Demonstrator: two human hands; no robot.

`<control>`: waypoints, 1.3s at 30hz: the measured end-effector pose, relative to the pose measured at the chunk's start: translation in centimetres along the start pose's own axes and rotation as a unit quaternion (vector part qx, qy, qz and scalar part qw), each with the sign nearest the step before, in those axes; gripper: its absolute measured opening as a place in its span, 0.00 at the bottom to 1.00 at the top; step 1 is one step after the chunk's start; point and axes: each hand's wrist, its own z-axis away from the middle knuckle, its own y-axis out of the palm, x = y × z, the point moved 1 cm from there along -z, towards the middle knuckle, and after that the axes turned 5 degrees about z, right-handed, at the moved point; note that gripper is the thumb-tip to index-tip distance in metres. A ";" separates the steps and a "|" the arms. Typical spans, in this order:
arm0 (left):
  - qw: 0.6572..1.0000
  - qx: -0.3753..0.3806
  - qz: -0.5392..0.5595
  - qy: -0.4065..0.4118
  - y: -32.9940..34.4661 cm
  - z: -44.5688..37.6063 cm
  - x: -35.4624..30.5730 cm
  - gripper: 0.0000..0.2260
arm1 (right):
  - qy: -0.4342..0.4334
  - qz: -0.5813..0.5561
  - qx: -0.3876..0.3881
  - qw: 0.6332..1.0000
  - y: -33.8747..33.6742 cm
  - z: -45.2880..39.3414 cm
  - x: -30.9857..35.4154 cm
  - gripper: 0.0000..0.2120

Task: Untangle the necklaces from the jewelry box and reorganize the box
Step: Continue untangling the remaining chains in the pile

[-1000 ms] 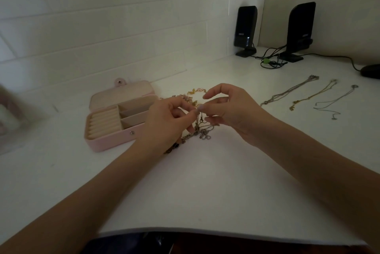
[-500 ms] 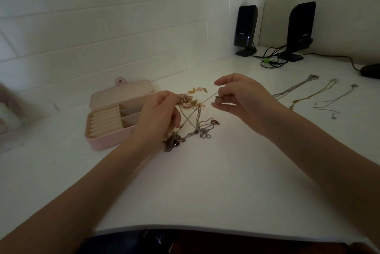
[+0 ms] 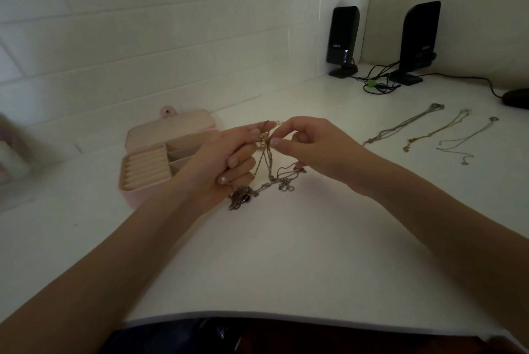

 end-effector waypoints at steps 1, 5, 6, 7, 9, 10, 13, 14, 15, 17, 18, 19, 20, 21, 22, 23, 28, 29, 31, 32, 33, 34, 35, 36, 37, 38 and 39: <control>1.000 0.011 -0.003 -0.004 0.0 0.0 0.0 0.13 | -0.014 0.002 -0.006 1.000 0.1 0.0 0.0 0.07; 0.999 0.031 -0.025 -0.018 0.3 0.1 0.0 0.14 | -0.040 -0.010 -0.034 0.999 -0.1 0.0 -0.4 0.06; 0.999 0.030 -0.028 -0.016 0.3 0.1 0.0 0.14 | -0.047 -0.014 -0.040 0.998 -0.2 0.0 -0.3 0.05; 0.999 0.025 -0.026 -0.015 0.3 0.1 0.0 0.14 | -0.051 -0.018 -0.045 0.998 -0.3 -0.1 -0.3 0.04; 1.000 0.012 -0.015 -0.015 0.1 0.1 -0.1 0.14 | -0.044 -0.033 -0.054 0.997 -0.7 -0.2 -0.2 0.05; 1.000 0.006 -0.012 -0.016 0.1 0.1 -0.1 0.15 | -0.032 -0.048 -0.057 0.997 -1.0 -0.2 -0.2 0.05; 0.999 -0.013 -0.040 -0.014 -0.1 0.1 -0.1 0.15 | 0.029 -0.152 -0.055 0.986 -1.6 -0.5 -0.2 0.07; 0.998 -0.020 -0.060 -0.010 -0.1 0.1 -0.1 0.15 | 0.053 -0.204 -0.056 0.976 -1.8 -0.6 -0.2 0.08; 0.996 -0.026 -0.083 -0.004 -0.1 0.1 0.0 0.15 | 0.075 -0.258 -0.057 0.961 -2.0 -0.6 -0.2 0.08; 0.990 -0.036 -0.139 0.010 0.0 0.1 0.1 0.16 | 0.107 -0.359 -0.047 0.926 -2.5 -0.7 -0.2 0.09; 0.986 -0.041 -0.164 0.018 0.1 0.1 0.2 0.16 | 0.115 -0.403 -0.036 0.907 -2.7 -0.6 -0.1 0.09; 0.982 -0.047 -0.183 0.024 0.2 0.1 0.2 0.17 | 0.120 -0.439 -0.027 0.890 -2.9 -0.5 -0.1 0.09; 0.979 -0.055 -0.196 0.029 0.3 0.1 0.3 0.17 | 0.120 -0.463 -0.020 0.878 -3.1 -0.5 -0.1 0.09; 0.976 -0.062 -0.207 0.033 0.4 0.1 0.3 0.16 | 0.119 -0.476 -0.015 0.871 -3.2 -0.5 -0.1 0.09; 0.972 -0.072 -0.220 0.038 0.5 0.2 0.3 0.16 | 0.118 -0.479 -0.012 0.870 -3.3 -0.5 -0.1 0.09; 0.966 -0.085 -0.240 0.047 0.6 0.2 0.3 0.16 | 0.117 -0.473 -0.012 0.873 -3.4 -0.6 -0.1 0.09; 0.929 -0.115 -0.340 0.096 0.8 0.2 0.1 0.14 | 0.107 -0.403 0.004 0.909 -3.6 -0.6 -0.2 0.05; 0.928 -0.116 -0.339 0.102 0.7 0.2 0.1 0.14 | 0.103 -0.399 0.010 0.911 -3.6 -0.6 -0.1 0.06; 0.930 -0.118 -0.331 0.107 0.5 0.1 0.0 0.15 | 0.097 -0.396 0.023 0.913 -3.7 -0.5 -0.1 0.10; 0.934 -0.121 -0.320 0.105 0.3 0.1 0.0 0.15 | 0.096 -0.397 0.028 0.912 -3.8 -0.5 -0.1 0.12; 0.941 -0.123 -0.301 0.098 0.1 0.1 -0.1 0.15 | 0.096 -0.402 0.030 0.910 -3.9 -0.5 -0.2 0.13; 0.951 -0.123 -0.269 0.090 -0.1 0.0 -0.2 0.15 | 0.097 -0.408 0.030 0.907 -4.0 -0.5 -0.3 0.14; 0.963 -0.120 -0.225 0.081 -0.2 0.0 -0.3 0.15 | 0.099 -0.411 0.025 0.906 -4.2 -0.5 -0.4 0.14; 0.975 -0.116 -0.173 0.073 -0.4 -0.1 -0.5 0.14 | 0.101 -0.411 0.017 0.906 -4.2 -0.5 -0.5 0.14; 0.985 -0.111 -0.118 0.065 -0.6 -0.2 -0.6 0.14 | 0.103 -0.406 0.009 0.908 -4.3 -0.5 -0.5 0.14; 0.990 -0.109 -0.065 0.055 -0.8 -0.2 -0.7 0.14 | 0.104 -0.399 0.004 0.911 -4.2 -0.5 -0.6 0.14; 0.993 -0.110 -0.016 0.045 -1.0 -0.3 -0.8 0.14 | 0.102 -0.392 0.001 0.914 -4.1 -0.5 -0.6 0.13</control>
